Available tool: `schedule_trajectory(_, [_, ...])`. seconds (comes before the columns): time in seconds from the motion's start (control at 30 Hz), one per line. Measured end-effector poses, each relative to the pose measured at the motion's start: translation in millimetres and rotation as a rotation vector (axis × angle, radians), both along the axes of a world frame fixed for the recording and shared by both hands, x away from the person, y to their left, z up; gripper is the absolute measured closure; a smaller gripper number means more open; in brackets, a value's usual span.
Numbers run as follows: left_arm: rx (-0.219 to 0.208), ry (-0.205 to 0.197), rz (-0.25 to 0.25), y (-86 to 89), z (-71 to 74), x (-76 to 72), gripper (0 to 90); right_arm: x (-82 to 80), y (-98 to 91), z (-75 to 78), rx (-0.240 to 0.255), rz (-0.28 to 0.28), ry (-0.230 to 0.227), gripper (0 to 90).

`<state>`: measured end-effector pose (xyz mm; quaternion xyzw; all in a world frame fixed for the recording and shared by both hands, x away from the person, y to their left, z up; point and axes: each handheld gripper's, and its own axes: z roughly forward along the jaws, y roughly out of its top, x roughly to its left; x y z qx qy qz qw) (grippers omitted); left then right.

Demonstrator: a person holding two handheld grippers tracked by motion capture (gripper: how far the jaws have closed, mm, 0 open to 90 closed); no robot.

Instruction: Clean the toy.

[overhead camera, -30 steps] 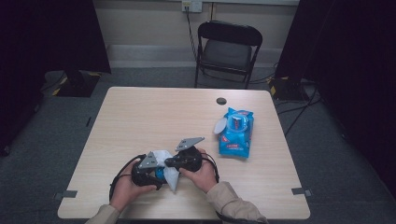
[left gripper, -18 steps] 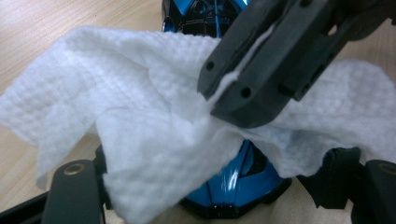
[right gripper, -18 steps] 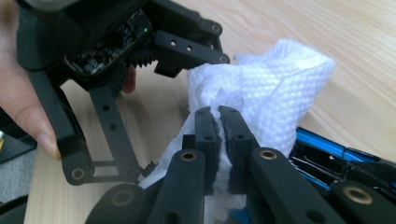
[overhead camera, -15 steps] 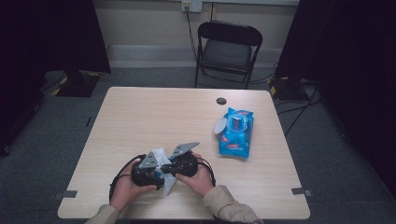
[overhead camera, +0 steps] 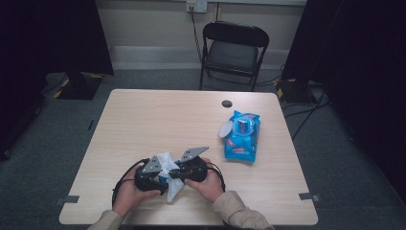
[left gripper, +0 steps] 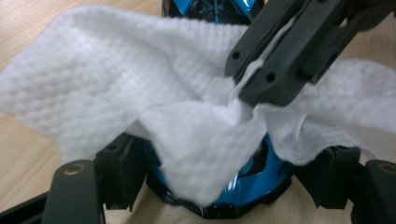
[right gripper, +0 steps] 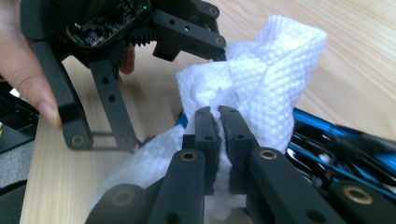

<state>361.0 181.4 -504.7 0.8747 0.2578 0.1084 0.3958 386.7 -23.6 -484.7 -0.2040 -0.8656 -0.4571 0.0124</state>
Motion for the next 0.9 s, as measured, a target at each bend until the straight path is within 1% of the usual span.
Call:
schedule_trajectory(0.07, [0.0, 0.0, 0.0, 0.0, 0.0, 0.0, 25.6, 0.4, -5.6, 0.4, 0.003, -0.009, -0.002, 86.9])
schedule_trajectory(0.1, [0.0, 0.0, 0.0, 0.0, 0.0, 0.0, 25.6, 1.1, -11.9, 0.7, 0.006, -0.017, 0.0, 86.9])
schedule_trajectory(0.13, [0.0, 0.0, 0.0, 0.0, 0.0, 0.0, 25.6, 1.1, -11.9, 0.7, 0.006, -0.017, 0.0, 86.9])
schedule_trajectory(0.17, [0.0, 0.0, 0.0, 0.0, 0.0, 0.0, 25.6, 1.6, -18.2, 0.8, 0.003, -0.027, 0.003, 86.9])
schedule_trajectory(0.2, [0.0, 0.0, 0.0, 0.0, 0.0, 0.0, 25.6, 1.6, -18.2, 0.8, 0.003, -0.027, 0.003, 86.9])
schedule_trajectory(0.23, [0.0, 0.0, 0.0, 0.0, 0.0, 0.0, 25.6, 2.5, -24.8, 0.0, -0.001, -0.039, 0.004, 86.9])
schedule_trajectory(0.27, [0.0, 0.0, 0.0, 0.0, 0.0, 0.0, 25.6, 2.5, -24.8, 0.0, -0.001, -0.039, 0.004, 86.9])
schedule_trajectory(0.3, [0.0, 0.0, 0.0, 0.0, 0.0, 0.0, 25.6, 3.6, -31.5, -1.5, -0.004, -0.052, 0.005, 86.9])
schedule_trajectory(0.33, [0.0, 0.0, 0.0, 0.0, 0.0, 0.0, 25.6, 3.6, -31.5, -1.5, -0.004, -0.052, 0.005, 86.9])
schedule_trajectory(0.4, [0.0, 0.0, 0.0, 0.0, 0.0, 0.0, 25.6, 4.7, -37.9, -3.0, -0.007, -0.065, 0.006, 86.9])
schedule_trajectory(0.43, [-0.001, 0.0, 0.001, -0.1, -0.1, -0.1, 25.6, 5.4, -43.3, -3.2, 0.007, -0.077, 0.014, 86.9])
schedule_trajectory(0.53, [0.0, 0.0, 0.0, 0.0, 0.0, 0.0, 25.6, 5.8, -45.7, -2.9, 0.01, -0.08, 0.012, 86.9])
schedule_trajectory(0.77, [0.0, 0.0, 0.0, 0.0, 0.0, 0.0, 25.6, 6.2, -46.4, -0.1, -0.01, -0.076, -0.004, 86.9])
schedule_trajectory(0.87, [0.0, 0.0, 0.0, 0.0, 0.0, 0.0, 25.6, 6.7, -48.9, 1.1, -0.013, -0.083, -0.008, 86.9])
schedule_trajectory(0.9, [0.0, 0.0, 0.0, 0.0, 0.0, 0.0, 25.6, 7.2, -50.8, 1.8, -0.016, -0.094, -0.01, 86.9])
